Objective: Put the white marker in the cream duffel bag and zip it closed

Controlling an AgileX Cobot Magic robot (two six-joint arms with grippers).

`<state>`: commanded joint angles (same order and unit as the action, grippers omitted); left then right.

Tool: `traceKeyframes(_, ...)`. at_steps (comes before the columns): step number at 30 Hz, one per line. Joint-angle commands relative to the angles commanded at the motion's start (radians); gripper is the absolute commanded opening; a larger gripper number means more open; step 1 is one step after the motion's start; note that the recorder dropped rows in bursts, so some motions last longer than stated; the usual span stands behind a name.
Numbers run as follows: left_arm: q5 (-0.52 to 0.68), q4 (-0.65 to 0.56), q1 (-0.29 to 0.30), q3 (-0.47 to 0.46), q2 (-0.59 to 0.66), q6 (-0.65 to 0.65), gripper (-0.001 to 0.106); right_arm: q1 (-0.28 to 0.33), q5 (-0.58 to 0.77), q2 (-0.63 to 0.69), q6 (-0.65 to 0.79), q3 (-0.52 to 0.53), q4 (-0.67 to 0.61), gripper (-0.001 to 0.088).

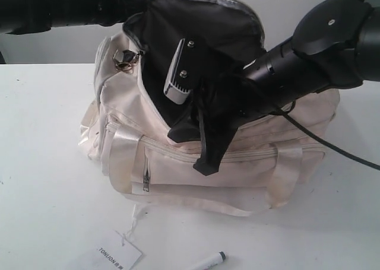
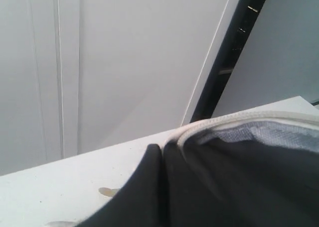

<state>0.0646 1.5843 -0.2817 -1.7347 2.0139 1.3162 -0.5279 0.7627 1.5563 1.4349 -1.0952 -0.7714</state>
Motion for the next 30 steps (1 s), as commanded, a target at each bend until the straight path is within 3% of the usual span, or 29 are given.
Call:
traceKeyframes(6,-0.071,0.0,0.0,-0.036,0.028,0.0,0.0,0.0,-0.015,0.0,0.0,0.0,0.004,0.0)
traceKeyframes(13,-0.065,0.0,0.0,-0.04,0.036,0.0,0.0,0.0,-0.138,0.012,0.0,0.0,-0.006,0.0)
traceKeyframes(16,-0.065,0.0,0.0,-0.04,0.036,0.0,0.0,0.0,-0.176,0.026,0.0,0.0,-0.067,0.0)
traceKeyframes(30,-0.065,0.0,0.0,-0.04,0.036,0.0,0.0,0.0,-0.204,0.079,0.009,-0.002,-0.059,0.0)
